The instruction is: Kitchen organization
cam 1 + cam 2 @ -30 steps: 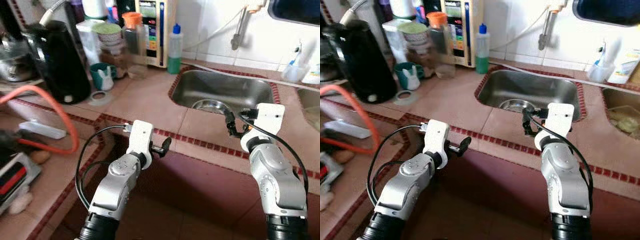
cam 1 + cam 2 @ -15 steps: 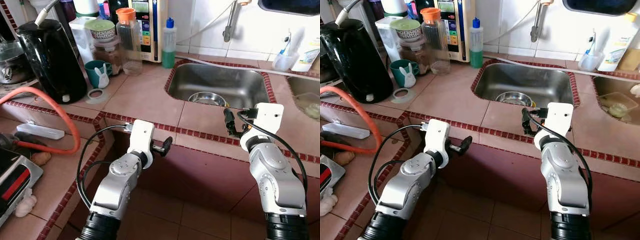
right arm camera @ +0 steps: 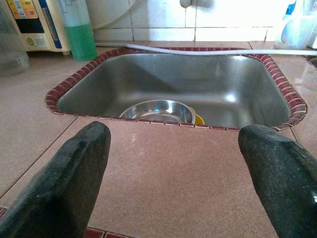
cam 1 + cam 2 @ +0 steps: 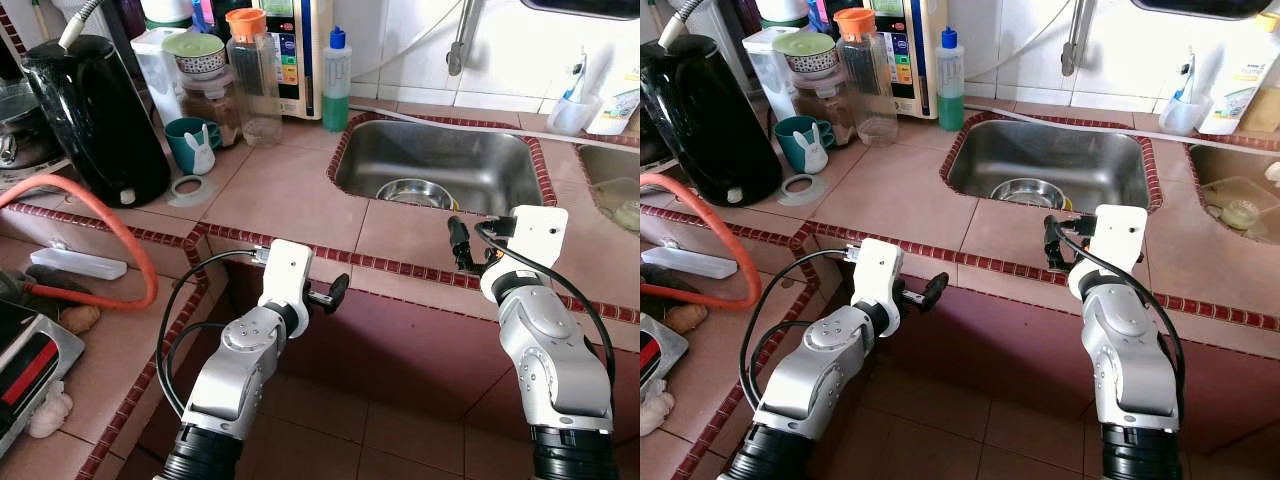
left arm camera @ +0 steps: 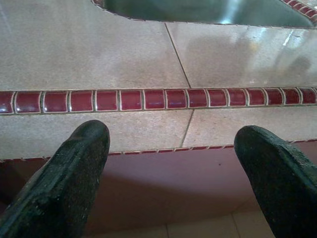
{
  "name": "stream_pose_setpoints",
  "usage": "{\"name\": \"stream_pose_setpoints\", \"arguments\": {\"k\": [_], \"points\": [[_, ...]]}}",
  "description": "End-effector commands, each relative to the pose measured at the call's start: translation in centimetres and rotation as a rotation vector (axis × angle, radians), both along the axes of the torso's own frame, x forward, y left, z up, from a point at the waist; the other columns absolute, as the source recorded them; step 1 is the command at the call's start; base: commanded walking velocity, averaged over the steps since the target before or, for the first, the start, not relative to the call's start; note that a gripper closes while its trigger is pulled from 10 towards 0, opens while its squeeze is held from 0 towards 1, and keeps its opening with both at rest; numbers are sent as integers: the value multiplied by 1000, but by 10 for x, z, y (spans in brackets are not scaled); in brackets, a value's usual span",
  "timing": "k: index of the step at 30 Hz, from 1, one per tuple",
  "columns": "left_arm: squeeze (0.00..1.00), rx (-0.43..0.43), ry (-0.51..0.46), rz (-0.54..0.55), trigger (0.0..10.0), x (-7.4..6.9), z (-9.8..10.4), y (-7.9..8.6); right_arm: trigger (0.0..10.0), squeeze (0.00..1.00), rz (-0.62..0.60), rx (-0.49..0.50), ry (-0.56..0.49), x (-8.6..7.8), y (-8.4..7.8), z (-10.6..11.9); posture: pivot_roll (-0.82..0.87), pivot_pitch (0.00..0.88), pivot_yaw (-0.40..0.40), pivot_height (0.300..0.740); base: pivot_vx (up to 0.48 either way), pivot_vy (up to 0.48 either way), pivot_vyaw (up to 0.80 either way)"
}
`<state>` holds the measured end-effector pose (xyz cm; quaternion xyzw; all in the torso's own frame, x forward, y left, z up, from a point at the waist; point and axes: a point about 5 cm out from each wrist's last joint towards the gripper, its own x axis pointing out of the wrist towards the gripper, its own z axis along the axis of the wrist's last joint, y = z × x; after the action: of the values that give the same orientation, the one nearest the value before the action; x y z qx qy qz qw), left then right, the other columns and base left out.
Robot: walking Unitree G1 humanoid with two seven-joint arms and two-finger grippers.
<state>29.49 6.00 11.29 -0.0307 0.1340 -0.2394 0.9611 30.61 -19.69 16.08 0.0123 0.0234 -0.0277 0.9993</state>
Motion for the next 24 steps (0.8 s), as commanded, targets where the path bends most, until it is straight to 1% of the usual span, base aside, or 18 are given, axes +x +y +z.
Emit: {"name": "stream_pose_setpoints", "arguments": {"k": [1, 7, 8, 12, 14, 16, 17, 18, 19, 20, 22, 23, 24], "points": [[0, 5, -33, -4, 10000, 1, 6, -1, 10000, 0, 18, -9, -19, 1, 3, 5, 74, 19, 37, 740, 0, 0, 0], [0, 27, -91, -5, 10000, 2, 11, -3, 10000, 0, 22, -15, -23, 1, 3, 5, 75, 18, 36, 740, 0, 0, 0], [0, 54, -119, 4, 10000, 2, 12, -2, 10000, 0, 16, -14, -21, 0, 1, 5, 73, 17, 36, 740, 0, 0, 0], [0, 64, -109, -5, 10000, 1, 4, 0, 10000, 0, 14, -20, -8, -1, 0, 1, 71, 15, 37, 740, 0, 0, 0], [0, 105, -89, -10, 10000, 0, -9, 4, 10000, 0, 7, -27, 29, -5, -2, -11, 68, 13, 38, 740, 0, 0, 0], [0, 106, -52, -16, 10000, -2, -22, 8, 10000, 0, 5, -33, 56, -8, -3, -22, 69, 13, 38, 740, 0, 0, 0], [0, 138, -20, -13, 10000, -4, -35, 11, 10000, 0, 1, -32, 79, -11, -3, -30, 72, 11, 37, 740, 0, 0, 0], [0, 177, 28, -10, 10000, -6, -54, 16, 10000, 0, -3, -30, 111, -15, -4, -42, 74, 10, 37, 740, 0, 0, 0], [0, 185, 38, -9, 10000, -7, -58, 18, 10000, 0, -4, -29, 118, -15, -4, -44, 74, 10, 37, 740, 0, 0, 0], [0, 262, 78, -22, 10000, -9, -75, 23, 10000, 0, -10, -35, 157, -19, -5, -56, 71, 7, 36, 740, 0, 0, 0], [0, 332, 142, -23, 10000, -14, -95, 32, 10000, 0, -7, -26, 186, -23, -5, -67, 68, 7, 36, 740, 0, 0, 0], [0, 355, 183, -13, 10000, -17, -106, 39, 10000, 0, -14, -18, 234, -28, -7, -80, 66, 4, 34, 740, 0, 0, 0], [0, 390, 203, -24, 10000, -20, -114, 43, 10000, 0, -20, -14, 261, -32, -8, -90, 63, 3, 34, 740, 0, 0, 0]]}}
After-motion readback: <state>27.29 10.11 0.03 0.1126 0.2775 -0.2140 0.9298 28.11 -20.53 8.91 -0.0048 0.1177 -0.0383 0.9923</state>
